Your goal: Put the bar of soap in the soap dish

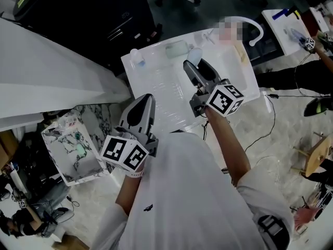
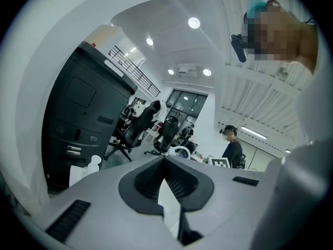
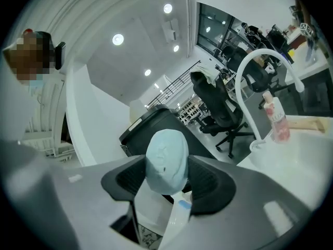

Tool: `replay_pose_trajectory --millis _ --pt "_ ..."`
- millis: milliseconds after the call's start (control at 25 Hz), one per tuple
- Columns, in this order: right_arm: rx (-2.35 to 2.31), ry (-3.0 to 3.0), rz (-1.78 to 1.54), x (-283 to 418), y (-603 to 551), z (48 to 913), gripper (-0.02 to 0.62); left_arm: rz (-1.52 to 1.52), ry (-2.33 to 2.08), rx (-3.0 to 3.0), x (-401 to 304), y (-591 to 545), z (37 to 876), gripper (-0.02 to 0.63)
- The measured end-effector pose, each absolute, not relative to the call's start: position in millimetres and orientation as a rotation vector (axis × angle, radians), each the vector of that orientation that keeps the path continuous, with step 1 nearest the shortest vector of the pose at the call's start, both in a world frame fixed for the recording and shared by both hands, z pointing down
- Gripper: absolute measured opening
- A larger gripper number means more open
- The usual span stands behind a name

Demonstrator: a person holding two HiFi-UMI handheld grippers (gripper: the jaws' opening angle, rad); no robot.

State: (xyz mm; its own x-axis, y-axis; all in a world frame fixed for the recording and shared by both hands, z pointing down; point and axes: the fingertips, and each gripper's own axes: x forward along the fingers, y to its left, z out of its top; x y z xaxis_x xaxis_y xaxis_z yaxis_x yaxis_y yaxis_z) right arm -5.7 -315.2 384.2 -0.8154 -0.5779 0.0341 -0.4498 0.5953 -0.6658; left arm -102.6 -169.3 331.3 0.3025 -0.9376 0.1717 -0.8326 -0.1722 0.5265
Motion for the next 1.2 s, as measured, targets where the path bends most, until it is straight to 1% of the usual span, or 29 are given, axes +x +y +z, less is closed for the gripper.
replay_pose_trajectory --millis 560,1200 --pt "-0.963 2.815 -0.988 -34 -371 453 0.265 -0.248 -1.572 1.988 -107 -183 345 0.009" --pt "-1.085 2.964 -1.040 -53 -425 543 0.264 -0.215 -1.553 1.931 -121 -206 365 0.009"
